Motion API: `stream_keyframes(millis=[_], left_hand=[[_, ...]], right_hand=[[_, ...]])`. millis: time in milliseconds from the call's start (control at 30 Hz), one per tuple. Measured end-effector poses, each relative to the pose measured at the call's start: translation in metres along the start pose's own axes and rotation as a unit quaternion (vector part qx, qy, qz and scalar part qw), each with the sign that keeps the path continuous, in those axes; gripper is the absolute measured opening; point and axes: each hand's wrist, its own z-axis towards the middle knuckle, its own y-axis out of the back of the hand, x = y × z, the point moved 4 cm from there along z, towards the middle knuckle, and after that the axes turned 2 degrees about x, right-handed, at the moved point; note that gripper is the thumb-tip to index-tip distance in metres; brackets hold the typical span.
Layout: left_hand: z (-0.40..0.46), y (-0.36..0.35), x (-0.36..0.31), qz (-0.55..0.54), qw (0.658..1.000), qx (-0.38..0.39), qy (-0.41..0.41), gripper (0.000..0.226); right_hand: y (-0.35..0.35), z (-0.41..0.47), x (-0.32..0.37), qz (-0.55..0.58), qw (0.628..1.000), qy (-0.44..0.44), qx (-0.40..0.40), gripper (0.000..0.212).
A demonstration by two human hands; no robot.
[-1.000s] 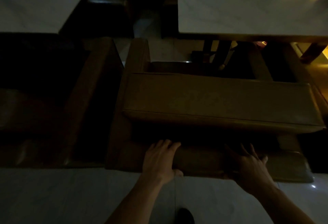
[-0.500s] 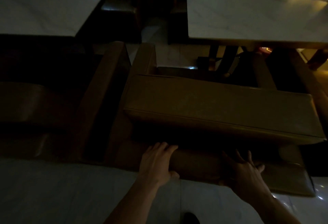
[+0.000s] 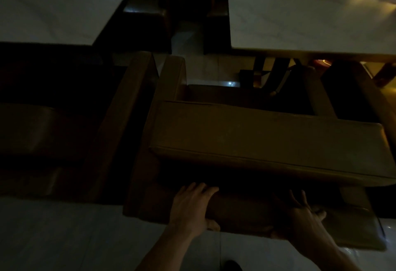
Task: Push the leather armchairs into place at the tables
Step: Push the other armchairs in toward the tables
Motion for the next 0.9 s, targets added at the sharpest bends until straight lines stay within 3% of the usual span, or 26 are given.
stream_keyframes(millis=[900], left_hand=[[0.023, 0.013, 0.001, -0.029, 0.998, -0.032, 0.044, 0.096]], right_hand=[[0.021, 0.012, 0.010, -0.013, 0.994, 0.034, -0.104, 0.102]])
